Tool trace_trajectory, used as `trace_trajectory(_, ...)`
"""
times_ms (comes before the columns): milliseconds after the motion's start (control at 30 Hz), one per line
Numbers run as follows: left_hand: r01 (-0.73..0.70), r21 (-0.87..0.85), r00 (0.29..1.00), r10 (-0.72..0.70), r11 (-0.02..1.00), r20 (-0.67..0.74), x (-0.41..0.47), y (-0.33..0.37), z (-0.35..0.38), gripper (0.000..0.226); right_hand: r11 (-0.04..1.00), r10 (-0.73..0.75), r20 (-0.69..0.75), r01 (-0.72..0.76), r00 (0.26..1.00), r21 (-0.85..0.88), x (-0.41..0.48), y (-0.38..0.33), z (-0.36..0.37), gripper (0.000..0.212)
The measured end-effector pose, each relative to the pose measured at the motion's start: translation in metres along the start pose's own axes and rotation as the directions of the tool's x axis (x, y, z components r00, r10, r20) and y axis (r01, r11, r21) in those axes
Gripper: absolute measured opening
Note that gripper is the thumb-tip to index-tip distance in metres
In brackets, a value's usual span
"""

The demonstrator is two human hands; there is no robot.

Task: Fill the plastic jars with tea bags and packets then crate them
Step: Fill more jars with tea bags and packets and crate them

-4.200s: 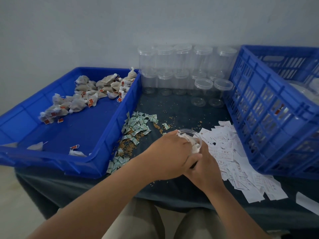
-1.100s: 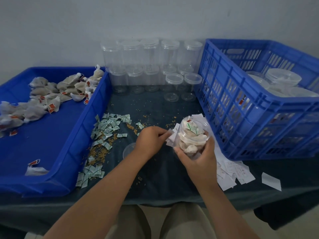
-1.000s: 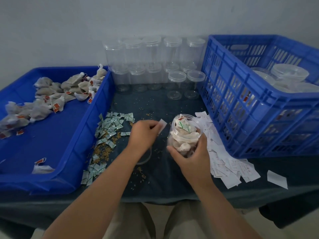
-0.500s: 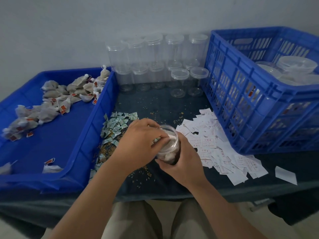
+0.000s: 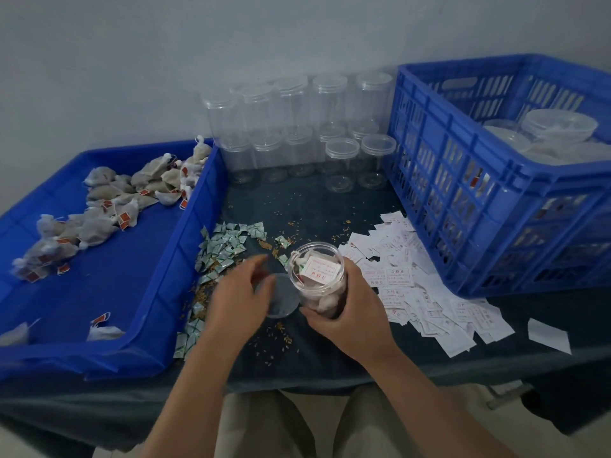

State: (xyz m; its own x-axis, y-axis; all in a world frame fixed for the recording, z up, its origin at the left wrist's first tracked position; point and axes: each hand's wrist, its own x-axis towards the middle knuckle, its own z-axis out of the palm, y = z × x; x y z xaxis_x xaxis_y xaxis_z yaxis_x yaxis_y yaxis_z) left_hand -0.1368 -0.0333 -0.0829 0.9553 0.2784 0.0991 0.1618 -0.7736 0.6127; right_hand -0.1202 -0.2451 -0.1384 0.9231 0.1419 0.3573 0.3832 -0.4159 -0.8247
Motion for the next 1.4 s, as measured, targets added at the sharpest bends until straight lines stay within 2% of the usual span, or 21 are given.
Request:
trace_trajectory(67, 0.035, 0.238, 0.992, -0.062, 0.971, 0.110, 0.002, -0.012, 0.017, 0.074, 1.000, 0.004, -0.008, -0.004, 1.000, 0.010, 0.000, 0.001, -0.001, 0.095)
trace_trajectory(100, 0.044, 0.301, 0.988, -0.087, 0.953, 0.131, 0.002, -0.013, 0.025, 0.086, 1.000, 0.007, -0.011, -0.006, 1.000, 0.011, 0.000, 0.001, -0.001, 0.095)
trace_trajectory(200, 0.050, 0.341, 0.991, -0.091, 0.939, 0.103, 0.005, -0.014, 0.036, 0.093, 1.000, 0.007, -0.014, -0.007, 1.000, 0.000, 0.000, 0.001, 0.000, 0.095)
trace_trajectory(300, 0.109, 0.162, 0.994, -0.112, 0.981, 0.011, 0.006, -0.009, 0.035, 0.082, 1.000, -0.003, -0.012, 0.003, 1.000, -0.004, 0.001, 0.002, 0.000, 0.094)
trace_trajectory(400, 0.275, -0.169, 0.959, -0.282, 0.946, -0.022, 0.003, 0.000, 0.030, 0.069, 1.000, -0.007, -0.006, 0.007, 1.000, 0.006, 0.001, 0.002, 0.000, 0.095)
trace_trajectory(500, 0.304, -0.572, 0.924, -0.383, 0.761, -0.018, 0.005, 0.012, 0.027, 0.035, 0.999, -0.016, 0.005, 0.016, 1.000, 0.043, 0.000, 0.000, -0.001, 0.096)
trace_trajectory(567, 0.259, -0.746, 0.945, -0.322, 0.613, 0.063, 0.007, 0.023, 0.024, 0.016, 0.996, -0.019, 0.020, 0.017, 1.000, 0.090, -0.002, 0.000, -0.002, 0.098)
trace_trajectory(667, 0.214, -0.814, 0.975, -0.163, 0.540, 0.148, 0.008, 0.039, 0.019, 0.029, 0.990, -0.027, 0.037, 0.022, 0.999, 0.143, -0.003, 0.002, -0.001, 0.095)
trace_trajectory(733, 0.234, -0.838, 0.971, -0.159, 0.493, 0.178, 0.005, 0.040, 0.020, 0.044, 0.989, -0.029, 0.035, 0.023, 0.999, 0.148, -0.004, 0.003, -0.002, 0.093)
trace_trajectory(833, 0.255, -0.823, 0.967, -0.139, 0.507, 0.214, -0.003, 0.038, 0.020, 0.035, 0.993, -0.008, 0.022, 0.005, 1.000, 0.118, -0.003, -0.001, -0.002, 0.093)
trace_trajectory(867, 0.256, -0.841, 0.967, -0.131, 0.477, 0.220, -0.005, 0.037, 0.017, 0.033, 0.995, -0.004, 0.019, 0.002, 1.000, 0.104, -0.003, -0.002, -0.002, 0.094)
trace_trajectory(967, 0.257, -0.934, 0.966, -0.102, 0.247, 0.239, -0.009, 0.032, 0.005, 0.030, 0.999, 0.009, 0.005, -0.009, 1.000, 0.047, -0.001, -0.002, -0.001, 0.094)
trace_trajectory(1033, 0.244, -0.958, 0.969, -0.072, 0.151, 0.235, -0.011, 0.031, -0.005, 0.036, 1.000, 0.023, -0.004, -0.023, 1.000, 0.021, 0.000, -0.002, -0.001, 0.096)
trace_trajectory(1067, 0.231, -0.961, 0.973, -0.055, 0.152, 0.225, -0.012, 0.031, -0.008, 0.037, 1.000, 0.026, -0.006, -0.026, 1.000, 0.015, 0.000, -0.002, -0.001, 0.097)
trace_trajectory(1133, 0.191, -0.958, 0.981, -0.023, 0.213, 0.190, -0.015, 0.032, -0.014, 0.036, 1.000, 0.027, 0.001, -0.027, 1.000, 0.007, 0.000, -0.002, -0.001, 0.096)
trace_trajectory(1233, 0.099, -0.885, 0.993, 0.008, 0.454, 0.115, -0.021, 0.042, -0.020, 0.034, 0.999, 0.030, 0.014, -0.030, 0.999, -0.011, 0.001, -0.002, 0.000, 0.094)
trace_trajectory(1300, -0.002, -0.774, 0.993, 0.092, 0.634, 0.073, -0.025, 0.050, -0.020, 0.037, 0.999, 0.036, 0.026, -0.035, 0.999, -0.029, 0.002, -0.001, 0.001, 0.095)
trace_trajectory(1400, -0.156, -0.639, 0.986, 0.162, 0.753, -0.049, -0.023, 0.056, -0.019, 0.036, 0.999, 0.024, 0.033, -0.023, 0.999, -0.029, 0.002, 0.000, 0.000, 0.096)
